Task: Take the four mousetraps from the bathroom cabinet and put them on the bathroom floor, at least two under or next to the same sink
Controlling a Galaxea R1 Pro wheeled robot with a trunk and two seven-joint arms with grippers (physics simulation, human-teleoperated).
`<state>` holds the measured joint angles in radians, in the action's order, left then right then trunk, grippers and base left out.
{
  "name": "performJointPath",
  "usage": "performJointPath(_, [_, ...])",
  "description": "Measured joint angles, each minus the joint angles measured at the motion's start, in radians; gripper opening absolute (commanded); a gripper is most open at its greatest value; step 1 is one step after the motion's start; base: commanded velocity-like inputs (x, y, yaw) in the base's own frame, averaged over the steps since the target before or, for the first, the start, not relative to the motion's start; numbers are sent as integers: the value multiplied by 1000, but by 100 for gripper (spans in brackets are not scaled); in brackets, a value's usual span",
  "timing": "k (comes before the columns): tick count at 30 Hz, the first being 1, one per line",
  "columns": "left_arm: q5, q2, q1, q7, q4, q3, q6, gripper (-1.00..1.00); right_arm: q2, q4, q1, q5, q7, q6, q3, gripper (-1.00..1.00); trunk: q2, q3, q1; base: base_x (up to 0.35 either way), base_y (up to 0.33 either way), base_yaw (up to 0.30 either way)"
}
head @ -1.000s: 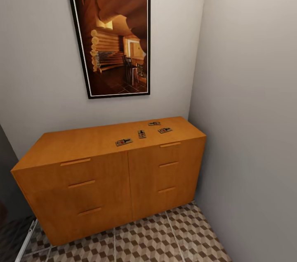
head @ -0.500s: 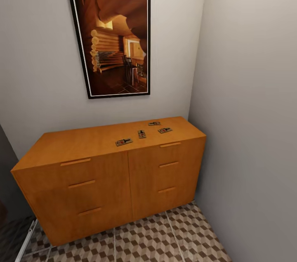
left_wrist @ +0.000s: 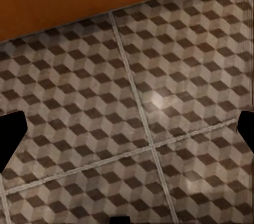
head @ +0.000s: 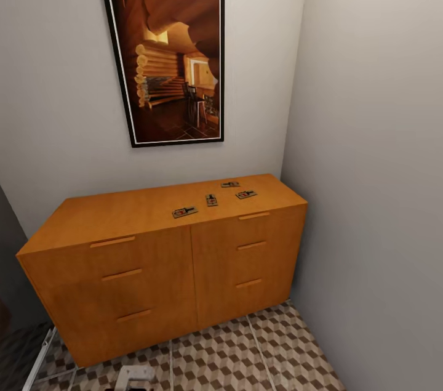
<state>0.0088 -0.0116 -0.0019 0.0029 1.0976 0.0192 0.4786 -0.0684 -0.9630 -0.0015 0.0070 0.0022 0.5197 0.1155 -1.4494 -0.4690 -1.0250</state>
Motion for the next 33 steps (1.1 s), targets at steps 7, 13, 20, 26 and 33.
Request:
performJointPath(7, [1, 1, 0, 0, 154, 40, 82, 100, 0, -152, 0, 0, 1, 99, 22, 100, 0, 0, 0, 0, 0, 0])
performJointPath(13, [1, 2, 0, 0, 279, 85, 146, 100, 2, -293, 0, 0, 1, 190, 29, 100, 0, 0, 0, 0, 0, 0])
performJointPath(20, [0, 19, 0, 0, 395, 117, 196, 100, 4, -473, 0, 0, -1, 306, 31, 100, 0, 0, 0, 0, 0, 0])
performJointPath(26, [0, 43, -9, 0, 419, 122, 211, 100, 2, -554, 0, 0, -3, 355, 33, 100, 0, 0, 0, 0, 0, 0])
performJointPath(33, [-1, 57, -54, 0, 428, 124, 237, 100, 1, -591, -16, 0, -6, 371, 32, 100, 0, 0, 0, 0, 0, 0])
